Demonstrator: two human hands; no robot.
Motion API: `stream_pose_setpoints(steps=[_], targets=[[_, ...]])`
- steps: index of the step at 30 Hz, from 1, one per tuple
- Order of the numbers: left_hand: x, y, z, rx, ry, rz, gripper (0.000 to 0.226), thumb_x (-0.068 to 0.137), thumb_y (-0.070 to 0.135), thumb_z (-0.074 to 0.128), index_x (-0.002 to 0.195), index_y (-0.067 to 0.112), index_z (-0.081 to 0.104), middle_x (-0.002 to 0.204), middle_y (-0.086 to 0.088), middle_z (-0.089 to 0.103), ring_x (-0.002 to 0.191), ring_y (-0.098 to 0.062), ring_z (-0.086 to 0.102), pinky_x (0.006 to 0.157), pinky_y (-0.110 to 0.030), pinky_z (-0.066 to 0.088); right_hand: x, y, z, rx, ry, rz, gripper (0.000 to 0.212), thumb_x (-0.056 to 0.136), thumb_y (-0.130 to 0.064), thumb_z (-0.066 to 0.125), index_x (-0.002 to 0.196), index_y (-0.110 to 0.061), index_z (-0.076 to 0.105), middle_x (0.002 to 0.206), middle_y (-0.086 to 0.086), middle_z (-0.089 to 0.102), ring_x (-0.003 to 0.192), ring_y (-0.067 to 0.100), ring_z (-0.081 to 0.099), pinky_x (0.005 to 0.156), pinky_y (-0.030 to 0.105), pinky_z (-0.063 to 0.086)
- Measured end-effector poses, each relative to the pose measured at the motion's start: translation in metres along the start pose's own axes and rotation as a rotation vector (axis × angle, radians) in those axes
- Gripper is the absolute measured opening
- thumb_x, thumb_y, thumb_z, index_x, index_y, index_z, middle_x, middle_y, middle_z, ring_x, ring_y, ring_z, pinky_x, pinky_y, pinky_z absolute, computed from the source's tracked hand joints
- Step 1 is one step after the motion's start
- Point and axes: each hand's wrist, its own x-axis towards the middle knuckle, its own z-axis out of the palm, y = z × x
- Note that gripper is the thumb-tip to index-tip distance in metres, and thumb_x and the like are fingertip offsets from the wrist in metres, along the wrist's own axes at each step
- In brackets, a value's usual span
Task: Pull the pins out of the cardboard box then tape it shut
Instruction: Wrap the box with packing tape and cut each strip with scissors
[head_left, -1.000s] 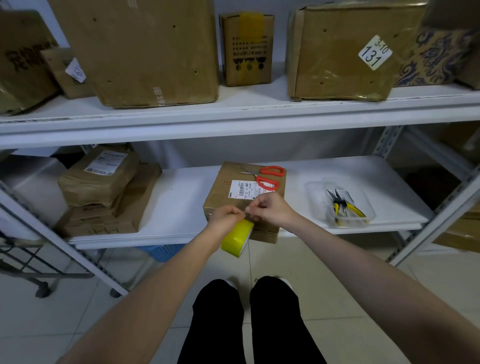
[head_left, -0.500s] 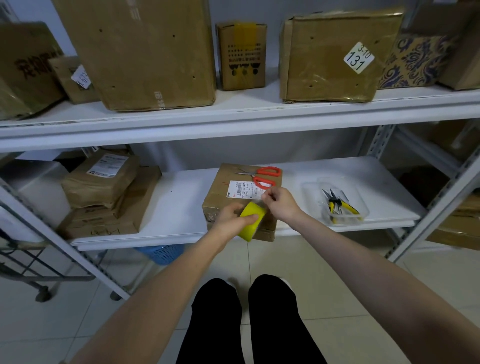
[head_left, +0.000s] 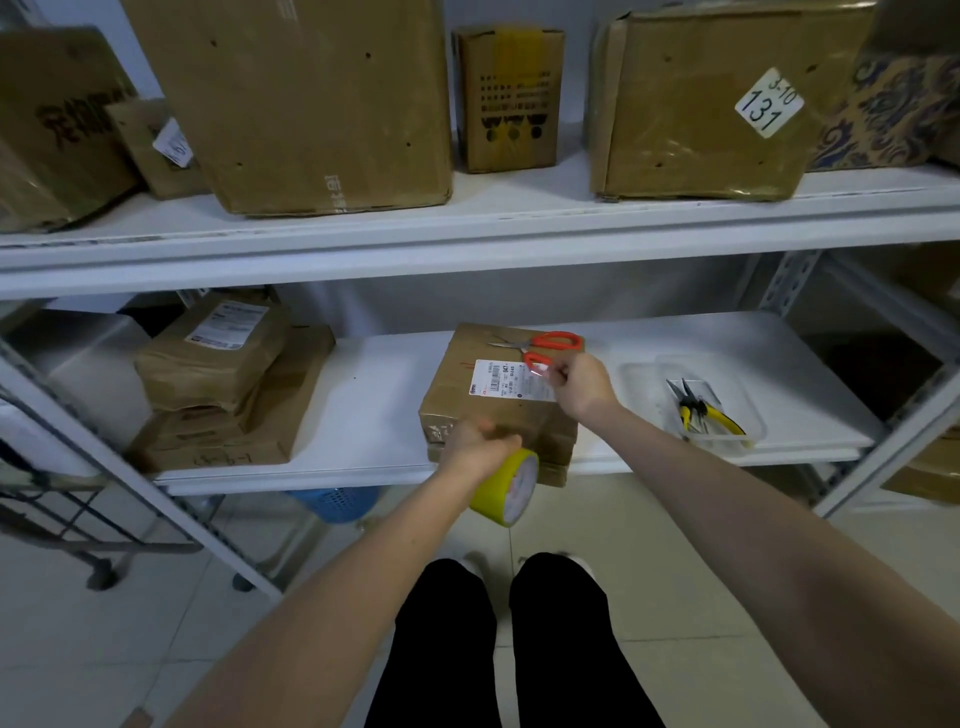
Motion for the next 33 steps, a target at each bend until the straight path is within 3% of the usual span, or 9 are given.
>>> stream_pose_setpoints(steps=[4, 7, 9, 12, 16, 20, 26, 30, 33], targets=[[0.006, -0.001, -0.008, 0.06, -0.126, 0.084, 0.056, 0.089, 0.005, 0.06, 0.14, 0.02, 0.042, 0.14, 0.001, 0.047, 0.124, -0.021, 0.05, 0.095, -0.025, 0.048, 0.005, -0.003, 0.009, 0.012, -0.012, -0.049, 0.018, 0.095, -0.013, 0.054, 0.08, -0.012, 0.064, 0.083, 0.01, 0.063, 0.074, 0.022, 0.051, 0.063, 0.024, 0.031], [0.007, 0.001, -0.014, 0.061, -0.21, 0.051, 0.054, 0.094, 0.0, 0.051, 0.142, 0.022, 0.041, 0.148, -0.002, 0.037, 0.118, -0.033, 0.056, 0.052, -0.009, 0.05, 0.01, -0.005, 0.013, -0.015, -0.078, -0.074, 0.016, 0.094, -0.013, 0.055, 0.084, -0.009, 0.067, 0.08, 0.006, 0.06, 0.074, 0.022, 0.053, 0.063, 0.025, 0.034], [0.011, 0.0, -0.014, 0.085, -0.242, 0.032, 0.051, 0.095, -0.001, 0.047, 0.141, 0.021, 0.043, 0.15, -0.005, 0.035, 0.113, -0.031, 0.059, 0.044, -0.006, 0.046, 0.015, -0.005, 0.018, -0.052, -0.117, -0.093, 0.01, 0.092, -0.013, 0.06, 0.083, -0.011, 0.065, 0.088, 0.009, 0.067, 0.082, 0.024, 0.06, 0.068, 0.029, 0.044], [0.017, 0.0, -0.014, 0.129, -0.238, 0.012, 0.047, 0.094, 0.0, 0.047, 0.137, 0.018, 0.049, 0.147, -0.007, 0.039, 0.103, -0.019, 0.056, 0.05, -0.003, 0.046, 0.018, -0.002, 0.024, -0.09, -0.116, -0.104, 0.007, 0.089, -0.015, 0.064, 0.088, -0.008, 0.068, 0.099, 0.009, 0.07, 0.09, 0.024, 0.064, 0.075, 0.03, 0.049], [0.02, 0.0, -0.012, 0.108, -0.225, -0.031, 0.046, 0.092, -0.001, 0.047, 0.134, 0.018, 0.053, 0.142, -0.006, 0.044, 0.099, -0.025, 0.061, 0.061, -0.021, 0.057, 0.018, 0.001, 0.028, -0.091, -0.101, -0.101, 0.006, 0.089, -0.017, 0.065, 0.088, -0.011, 0.066, 0.1, 0.008, 0.07, 0.091, 0.024, 0.064, 0.072, 0.028, 0.046], [0.021, 0.001, -0.009, 0.131, -0.193, -0.027, 0.046, 0.093, 0.0, 0.047, 0.135, 0.016, 0.052, 0.145, -0.006, 0.042, 0.101, -0.02, 0.056, 0.061, -0.006, 0.051, 0.018, 0.001, 0.026, -0.149, -0.105, -0.116, 0.006, 0.089, -0.017, 0.065, 0.088, -0.011, 0.067, 0.099, 0.008, 0.07, 0.092, 0.025, 0.064, 0.078, 0.034, 0.051], [0.02, 0.007, -0.004, 0.152, -0.195, -0.08, 0.049, 0.094, -0.002, 0.043, 0.14, 0.013, 0.046, 0.149, -0.007, 0.037, 0.104, -0.019, 0.055, 0.064, 0.007, 0.032, 0.012, -0.013, 0.019, -0.485, -0.115, -0.214, 0.019, 0.092, -0.025, 0.057, 0.102, -0.01, 0.063, 0.101, 0.01, 0.067, 0.093, 0.029, 0.063, 0.065, 0.027, 0.042], [0.016, 0.011, -0.005, 0.172, -0.218, -0.107, 0.05, 0.093, -0.003, 0.041, 0.138, 0.015, 0.047, 0.144, -0.007, 0.042, 0.102, -0.032, 0.064, 0.056, -0.02, 0.056, 0.01, -0.018, 0.024, -0.641, -0.121, -0.238, 0.031, 0.092, -0.027, 0.055, 0.117, -0.008, 0.053, 0.112, 0.012, 0.062, 0.098, 0.029, 0.061, 0.068, 0.031, 0.046], [0.012, 0.012, -0.007, 0.178, -0.22, -0.113, 0.049, 0.093, -0.003, 0.042, 0.138, 0.015, 0.048, 0.142, -0.007, 0.043, 0.088, -0.022, 0.061, 0.059, -0.023, 0.056, 0.014, -0.018, 0.016, -0.653, -0.07, -0.155, 0.068, 0.082, -0.042, 0.069, 0.131, -0.004, 0.04, 0.128, 0.014, 0.042, 0.109, 0.03, 0.054, 0.078, 0.038, 0.052]])
